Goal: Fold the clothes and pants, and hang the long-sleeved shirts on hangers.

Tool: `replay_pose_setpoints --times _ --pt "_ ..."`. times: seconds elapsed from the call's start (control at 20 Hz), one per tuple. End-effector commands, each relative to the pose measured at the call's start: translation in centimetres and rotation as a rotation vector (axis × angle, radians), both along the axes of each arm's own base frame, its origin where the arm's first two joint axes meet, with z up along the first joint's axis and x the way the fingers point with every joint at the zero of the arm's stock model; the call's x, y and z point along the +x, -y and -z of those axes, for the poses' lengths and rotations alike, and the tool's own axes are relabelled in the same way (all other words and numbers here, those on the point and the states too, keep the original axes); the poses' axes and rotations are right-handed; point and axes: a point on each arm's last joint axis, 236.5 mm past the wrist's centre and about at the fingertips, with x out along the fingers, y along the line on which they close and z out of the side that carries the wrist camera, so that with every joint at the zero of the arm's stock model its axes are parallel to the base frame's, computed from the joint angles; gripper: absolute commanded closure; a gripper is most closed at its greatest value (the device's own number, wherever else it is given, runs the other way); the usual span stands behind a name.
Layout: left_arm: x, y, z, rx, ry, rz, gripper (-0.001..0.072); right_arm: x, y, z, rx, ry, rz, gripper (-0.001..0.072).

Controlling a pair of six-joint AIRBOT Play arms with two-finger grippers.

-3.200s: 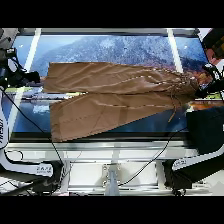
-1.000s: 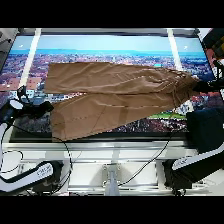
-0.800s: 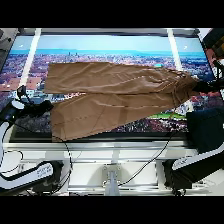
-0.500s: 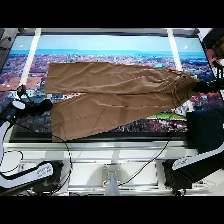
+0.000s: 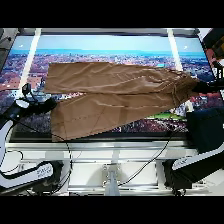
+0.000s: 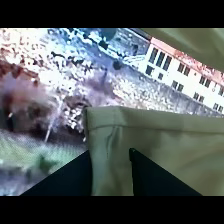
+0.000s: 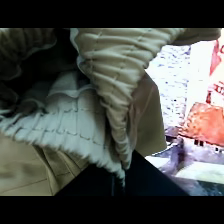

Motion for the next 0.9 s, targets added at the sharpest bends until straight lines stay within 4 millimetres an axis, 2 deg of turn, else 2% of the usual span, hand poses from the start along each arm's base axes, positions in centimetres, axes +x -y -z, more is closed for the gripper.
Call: replay_pose_setpoints --times 0.0,0.05,0.1,0.15,0.3,0.45,0.55,0.65,0.75,0.85 --pt "1.0 -0.8 0.8 0.004 0.024 -0.050 0.0452 -0.4 -0.3 0.0 0.015 -0.016 -0.005 0.0677" --pt "1.3 -1.0 1.1 0.004 0.031 -0.069 0.0512 -0.6 -0.5 0.0 0.024 -0.026 -0.009 0.0677" --pt "1.7 -1.5 1.0 0.018 0.046 -0.083 0.0628 -0.9 -0.8 0.1 0.032 -0.036 -0.015 0.0677" --pt "2.4 -2.1 0.5 0.037 0.075 -0.096 0.0689 -1.1 -1.0 0.0 0.040 -0.042 -0.019 0.0677" --pt "5.5 -4.7 -3.2 0.105 0.195 -0.133 0.0690 -0.7 -2.1 -0.6 0.112 -0.038 0.024 0.0678" --pt "8.4 -8.1 -7.8 0.207 0.307 -0.141 0.0691 0.6 -5.1 -2.5 0.261 0.021 0.019 0.0679" --pt "9.6 -10.8 -10.3 0.272 0.378 -0.180 0.0691 0.3 -7.0 -3.7 0.353 0.021 -0.006 0.0680" --pt "9.8 -12.8 -10.9 0.306 0.408 -0.227 0.0692 -1.2 -7.6 -3.3 0.398 -0.057 0.009 0.0680" --pt "9.4 -14.1 -9.6 0.309 0.386 -0.252 0.0691 -3.4 -8.1 -2.3 0.466 -0.157 0.057 0.0680" --pt "9.2 -14.5 -8.3 0.304 0.360 -0.257 0.0692 -6.3 -9.1 -1.4 0.564 -0.276 0.096 0.0680"
